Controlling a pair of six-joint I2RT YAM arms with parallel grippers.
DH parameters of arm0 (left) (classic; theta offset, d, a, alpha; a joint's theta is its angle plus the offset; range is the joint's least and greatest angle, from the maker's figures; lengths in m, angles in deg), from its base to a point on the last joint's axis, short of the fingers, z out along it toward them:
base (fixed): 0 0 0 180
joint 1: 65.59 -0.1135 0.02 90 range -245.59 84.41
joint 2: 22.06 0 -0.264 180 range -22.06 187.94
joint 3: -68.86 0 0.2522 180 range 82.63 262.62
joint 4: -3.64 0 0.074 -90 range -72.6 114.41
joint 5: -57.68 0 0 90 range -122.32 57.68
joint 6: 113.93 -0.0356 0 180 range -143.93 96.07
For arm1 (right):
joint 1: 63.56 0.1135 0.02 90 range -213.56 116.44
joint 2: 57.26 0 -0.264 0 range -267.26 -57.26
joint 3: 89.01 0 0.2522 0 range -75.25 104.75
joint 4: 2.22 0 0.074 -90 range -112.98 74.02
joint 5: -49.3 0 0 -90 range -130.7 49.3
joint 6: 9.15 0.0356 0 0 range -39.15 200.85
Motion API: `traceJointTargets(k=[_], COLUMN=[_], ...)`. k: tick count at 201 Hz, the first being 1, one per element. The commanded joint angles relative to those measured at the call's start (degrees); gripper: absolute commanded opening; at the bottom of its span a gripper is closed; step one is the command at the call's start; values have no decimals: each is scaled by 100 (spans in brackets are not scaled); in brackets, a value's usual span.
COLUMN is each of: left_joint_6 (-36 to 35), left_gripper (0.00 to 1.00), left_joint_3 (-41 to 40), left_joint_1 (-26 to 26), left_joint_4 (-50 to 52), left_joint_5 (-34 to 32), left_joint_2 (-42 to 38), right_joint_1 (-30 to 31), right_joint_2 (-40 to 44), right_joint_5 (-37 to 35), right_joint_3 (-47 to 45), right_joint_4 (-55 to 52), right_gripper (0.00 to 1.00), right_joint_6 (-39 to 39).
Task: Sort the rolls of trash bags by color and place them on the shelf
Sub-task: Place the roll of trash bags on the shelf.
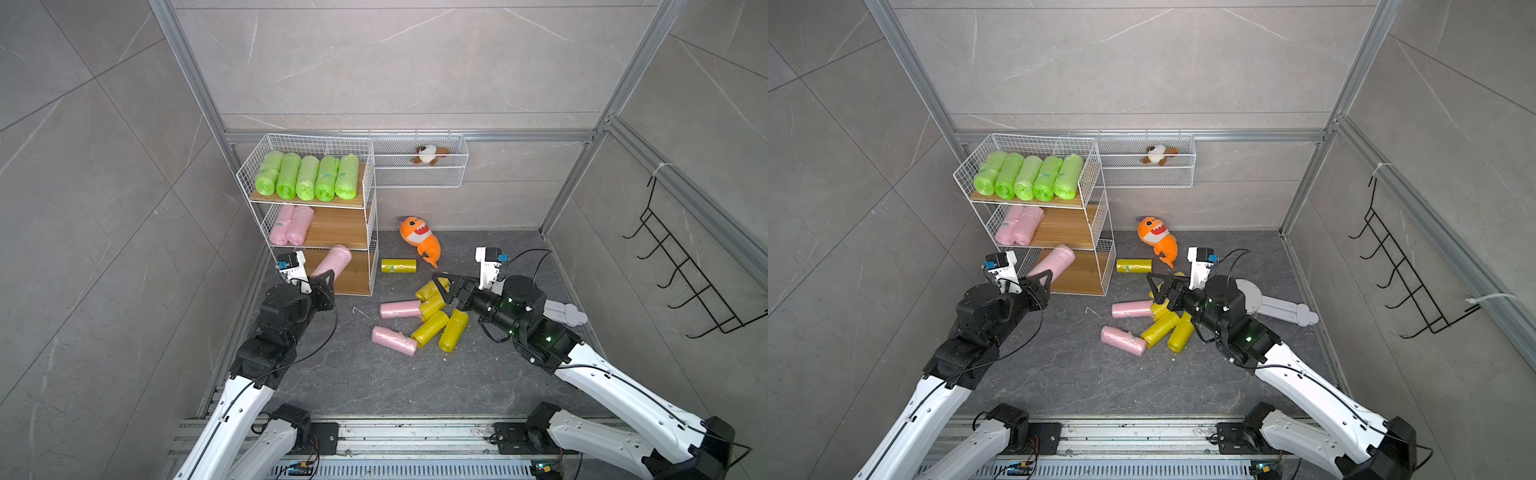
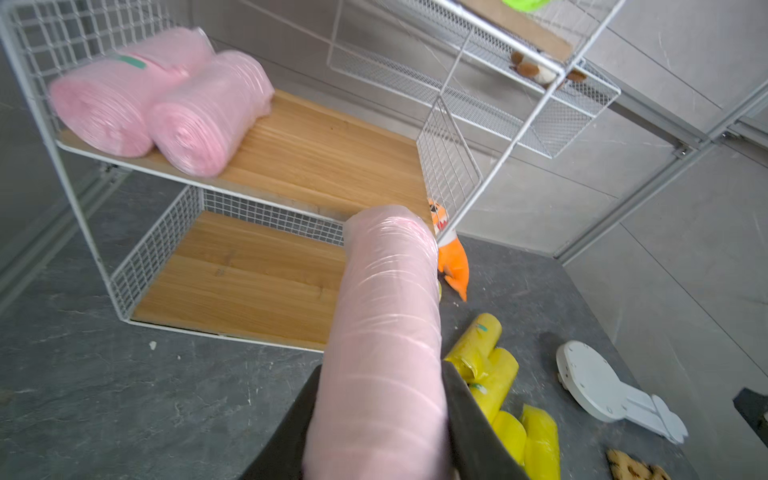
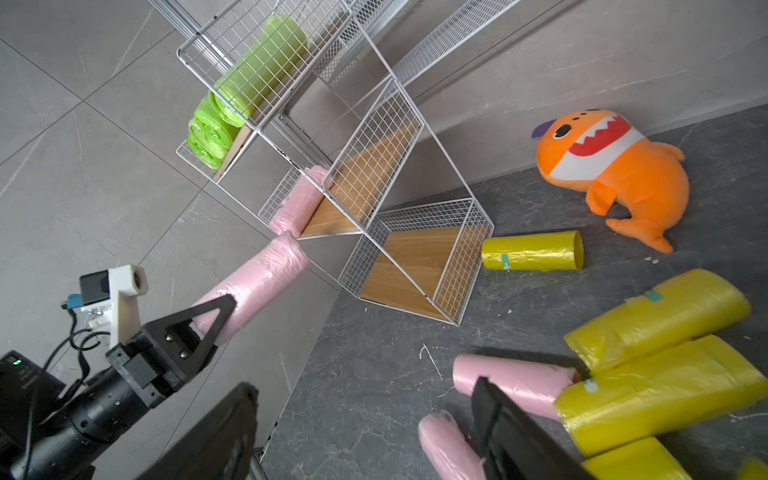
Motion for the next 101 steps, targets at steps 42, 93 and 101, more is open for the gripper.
traceJointTargets(k=[42, 93, 101], left_joint_6=[-441, -660, -685], left_gripper=[13, 13, 13], left_joint_3=[434, 394, 376], left_joint_1=[-15, -16, -9], left_joint_4=[-929, -1454, -1559], left_joint_5=[-1075, -1768, -1829], left_joint_2=[538, 866, 923], right_joint_1=[2, 1, -5], right_joint_2=[-89, 87, 106], right_joint_5=[114, 47, 36], right_joint_3=[268, 226, 207], right_joint_4=[-630, -938, -925], right_gripper=[87, 88, 88], right_joint_6=[-714, -890, -898])
